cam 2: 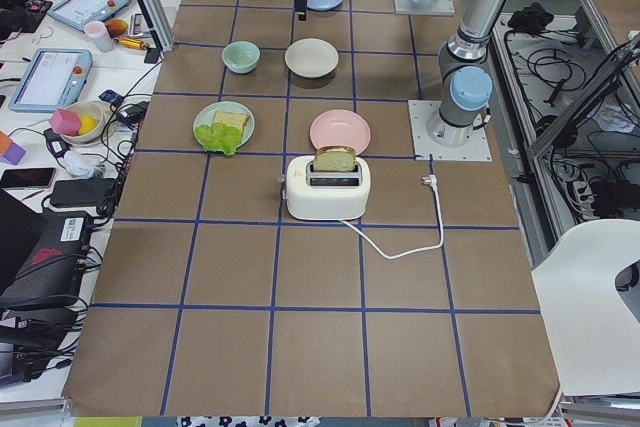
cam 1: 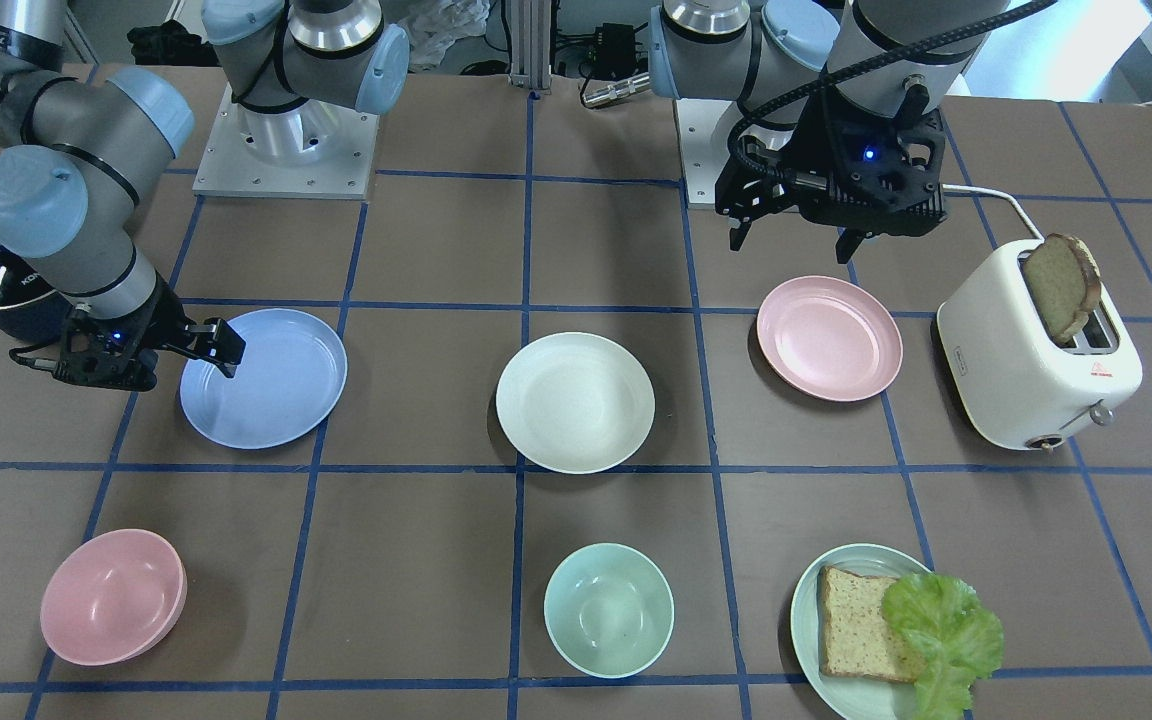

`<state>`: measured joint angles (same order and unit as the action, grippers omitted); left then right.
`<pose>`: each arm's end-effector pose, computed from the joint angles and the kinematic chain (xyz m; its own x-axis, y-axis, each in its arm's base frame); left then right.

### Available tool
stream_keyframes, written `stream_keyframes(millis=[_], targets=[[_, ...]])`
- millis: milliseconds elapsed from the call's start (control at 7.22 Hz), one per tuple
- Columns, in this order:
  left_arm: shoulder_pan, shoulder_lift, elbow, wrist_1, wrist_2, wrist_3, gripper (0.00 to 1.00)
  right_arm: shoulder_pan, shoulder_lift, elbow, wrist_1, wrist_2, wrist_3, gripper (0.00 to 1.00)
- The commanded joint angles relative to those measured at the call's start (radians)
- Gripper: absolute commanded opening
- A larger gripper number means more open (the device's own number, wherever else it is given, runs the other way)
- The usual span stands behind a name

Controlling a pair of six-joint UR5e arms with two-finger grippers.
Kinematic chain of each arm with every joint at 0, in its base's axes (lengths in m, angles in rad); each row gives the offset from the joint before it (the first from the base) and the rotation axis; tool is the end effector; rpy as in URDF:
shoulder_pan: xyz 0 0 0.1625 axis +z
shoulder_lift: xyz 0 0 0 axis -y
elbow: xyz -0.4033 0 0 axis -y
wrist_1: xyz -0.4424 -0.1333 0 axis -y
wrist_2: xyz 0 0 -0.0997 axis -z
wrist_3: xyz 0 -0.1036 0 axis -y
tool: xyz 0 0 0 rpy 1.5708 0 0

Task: Stack three plates with pink and blue
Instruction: 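Grasp the light blue plate's rim with the right gripper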

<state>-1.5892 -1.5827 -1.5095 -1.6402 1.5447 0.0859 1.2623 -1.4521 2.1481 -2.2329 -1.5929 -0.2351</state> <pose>-0.1460 -0.5417 0.4821 -0.9942 0.1036 0.0277 0.1041 0.9944 0.0177 -0.0219 -0.5004 0.1724 -0.9973 0.0727 0.0136 0.0732 0.9966 0.0381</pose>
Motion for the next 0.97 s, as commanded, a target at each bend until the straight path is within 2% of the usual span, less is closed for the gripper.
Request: stream_keyframes(millis=[0,277,554,831], targets=[[0.000,0.000,0.000,-0.001,0.000,0.000,1.00,-0.033,0.007,0.033,-0.031,0.001,-0.036,1.00],[0.000,0.001,0.000,0.000,0.000,0.000,1.00,-0.044,0.009,0.073,-0.102,-0.001,-0.038,1.00],[0.002,0.001,0.000,0.000,0.000,0.000,1.00,-0.046,0.041,0.073,-0.119,0.008,-0.035,1.00],[0.002,0.001,0.002,0.000,-0.002,0.000,1.00,-0.046,0.042,0.079,-0.122,0.005,-0.029,0.89]])
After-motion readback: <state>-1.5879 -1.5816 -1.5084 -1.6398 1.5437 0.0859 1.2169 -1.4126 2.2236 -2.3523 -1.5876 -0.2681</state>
